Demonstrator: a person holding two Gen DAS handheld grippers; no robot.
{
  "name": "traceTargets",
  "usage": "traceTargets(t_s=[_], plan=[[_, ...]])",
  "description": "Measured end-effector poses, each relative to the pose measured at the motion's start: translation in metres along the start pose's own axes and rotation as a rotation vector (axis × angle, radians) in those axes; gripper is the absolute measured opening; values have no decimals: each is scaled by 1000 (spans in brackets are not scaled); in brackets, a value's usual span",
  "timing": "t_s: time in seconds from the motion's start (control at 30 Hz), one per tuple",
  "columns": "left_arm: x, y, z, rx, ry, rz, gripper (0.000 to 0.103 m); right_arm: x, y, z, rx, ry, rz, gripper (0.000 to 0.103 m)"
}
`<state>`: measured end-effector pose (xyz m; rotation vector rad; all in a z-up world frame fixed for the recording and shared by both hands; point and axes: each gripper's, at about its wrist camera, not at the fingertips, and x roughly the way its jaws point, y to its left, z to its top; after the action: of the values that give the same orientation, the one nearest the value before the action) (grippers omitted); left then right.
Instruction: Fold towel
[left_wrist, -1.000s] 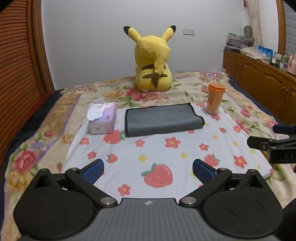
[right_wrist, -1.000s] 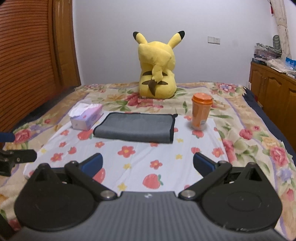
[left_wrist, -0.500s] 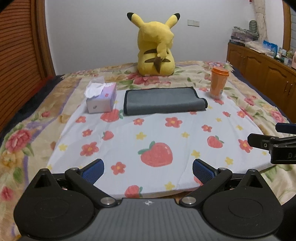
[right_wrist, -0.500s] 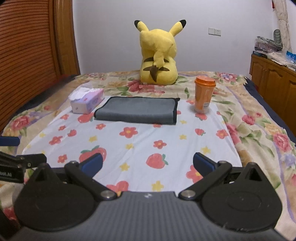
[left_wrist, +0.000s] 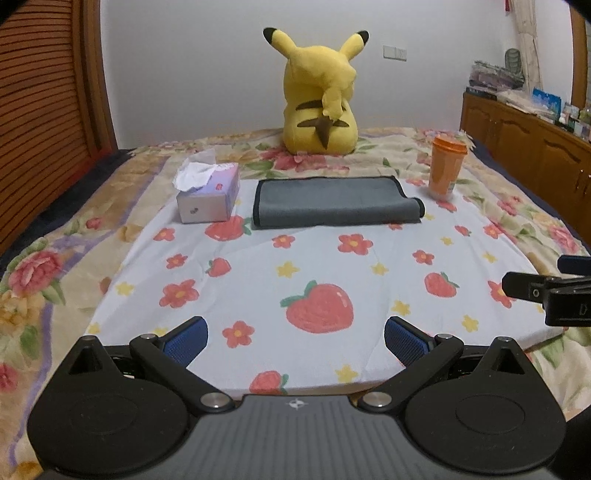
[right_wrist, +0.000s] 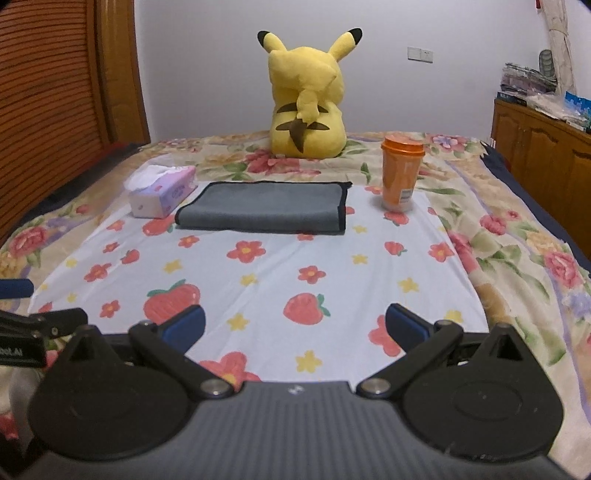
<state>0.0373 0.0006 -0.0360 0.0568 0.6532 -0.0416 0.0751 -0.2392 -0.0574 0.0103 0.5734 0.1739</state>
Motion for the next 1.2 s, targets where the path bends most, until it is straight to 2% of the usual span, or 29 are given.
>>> traceTargets(t_s=[0.27, 0.93, 1.2], plan=[[-12, 0, 4, 7, -74, 7, 103, -6, 1, -1, -7, -46, -7, 103], [-26, -3, 9, 26, -158, 12, 103, -19, -6, 0, 19, -142, -29, 103], [-35, -5, 12, 49, -215, 20, 103, -26, -9, 1, 26, -189, -41, 103]])
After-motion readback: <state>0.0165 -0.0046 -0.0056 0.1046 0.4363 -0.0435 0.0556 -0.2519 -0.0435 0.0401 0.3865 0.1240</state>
